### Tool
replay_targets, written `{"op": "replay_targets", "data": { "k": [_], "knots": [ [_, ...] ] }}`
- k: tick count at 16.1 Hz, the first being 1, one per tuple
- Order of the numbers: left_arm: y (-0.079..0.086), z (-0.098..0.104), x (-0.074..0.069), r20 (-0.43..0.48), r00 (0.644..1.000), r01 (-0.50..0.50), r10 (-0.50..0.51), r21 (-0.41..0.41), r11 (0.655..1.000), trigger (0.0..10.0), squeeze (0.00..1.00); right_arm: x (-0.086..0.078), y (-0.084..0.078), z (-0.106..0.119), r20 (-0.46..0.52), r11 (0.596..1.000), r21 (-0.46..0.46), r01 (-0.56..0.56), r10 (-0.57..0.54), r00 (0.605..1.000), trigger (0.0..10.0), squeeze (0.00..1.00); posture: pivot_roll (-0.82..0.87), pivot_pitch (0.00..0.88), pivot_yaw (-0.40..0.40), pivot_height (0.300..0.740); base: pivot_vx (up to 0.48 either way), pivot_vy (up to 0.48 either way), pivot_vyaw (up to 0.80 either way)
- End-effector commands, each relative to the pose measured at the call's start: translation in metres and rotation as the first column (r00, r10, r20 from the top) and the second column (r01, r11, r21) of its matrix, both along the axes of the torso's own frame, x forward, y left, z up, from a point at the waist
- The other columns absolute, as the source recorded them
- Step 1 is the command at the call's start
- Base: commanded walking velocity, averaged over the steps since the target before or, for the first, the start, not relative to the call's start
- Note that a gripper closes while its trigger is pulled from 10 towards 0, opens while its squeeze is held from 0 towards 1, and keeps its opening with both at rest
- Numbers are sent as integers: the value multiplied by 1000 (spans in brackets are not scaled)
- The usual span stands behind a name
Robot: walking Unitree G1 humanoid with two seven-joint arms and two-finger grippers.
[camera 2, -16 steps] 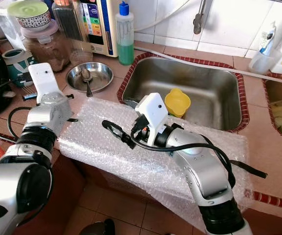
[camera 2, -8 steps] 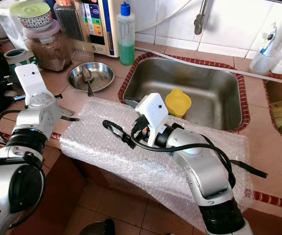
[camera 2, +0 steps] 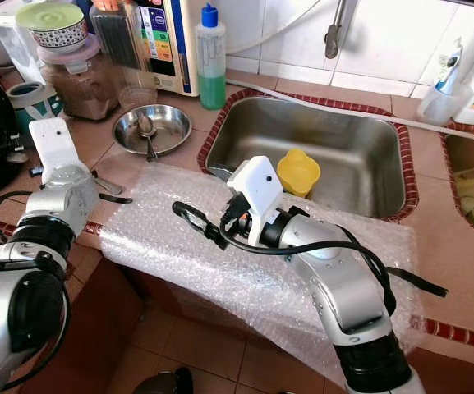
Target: Kitchen organization
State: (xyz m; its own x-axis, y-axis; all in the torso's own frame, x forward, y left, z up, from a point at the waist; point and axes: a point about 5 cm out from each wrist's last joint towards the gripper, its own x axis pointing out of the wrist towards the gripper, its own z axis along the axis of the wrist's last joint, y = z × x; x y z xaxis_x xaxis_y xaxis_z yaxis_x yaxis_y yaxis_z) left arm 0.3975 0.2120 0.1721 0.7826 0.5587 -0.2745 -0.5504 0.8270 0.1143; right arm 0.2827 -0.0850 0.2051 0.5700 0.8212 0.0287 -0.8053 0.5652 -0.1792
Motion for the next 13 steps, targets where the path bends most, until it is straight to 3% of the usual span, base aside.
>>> {"op": "replay_targets", "data": {
  "k": [1,4,5,7,8,13],
  "knots": [
    [1,2,2,-4,1000,15,-15,-8,1000,10000,1000,-2,0,1,4,1000,1,-8,8,1000,10000,0,-18,112,33,740,0,0,0],
    [-5,-11,-1,-74,996,55,-53,14,998,10000,1000,-3,0,1,2,1000,3,-5,5,1000,10000,0,-20,117,34,740,0,0,0],
    [-7,-16,-2,-97,992,77,-75,17,997,10000,604,-3,1,1,2,1000,3,-5,5,1000,10000,0,-21,118,34,740,0,0,0],
    [-10,-27,-5,-149,983,109,-103,32,994,10000,75,-3,1,1,1,1000,3,-4,4,1000,10000,0,-20,120,33,740,0,0,0],
    [-12,-35,-8,-189,973,145,-133,49,988,10000,0,-3,1,1,1,1000,2,-4,4,1000,10000,0,-18,120,32,740,0,0,0],
    [-13,-49,-12,-241,951,215,-193,67,974,10000,0,-2,0,1,2,1000,2,-3,3,1000,10000,0,-14,119,33,740,0,0,0]
  ]
}}
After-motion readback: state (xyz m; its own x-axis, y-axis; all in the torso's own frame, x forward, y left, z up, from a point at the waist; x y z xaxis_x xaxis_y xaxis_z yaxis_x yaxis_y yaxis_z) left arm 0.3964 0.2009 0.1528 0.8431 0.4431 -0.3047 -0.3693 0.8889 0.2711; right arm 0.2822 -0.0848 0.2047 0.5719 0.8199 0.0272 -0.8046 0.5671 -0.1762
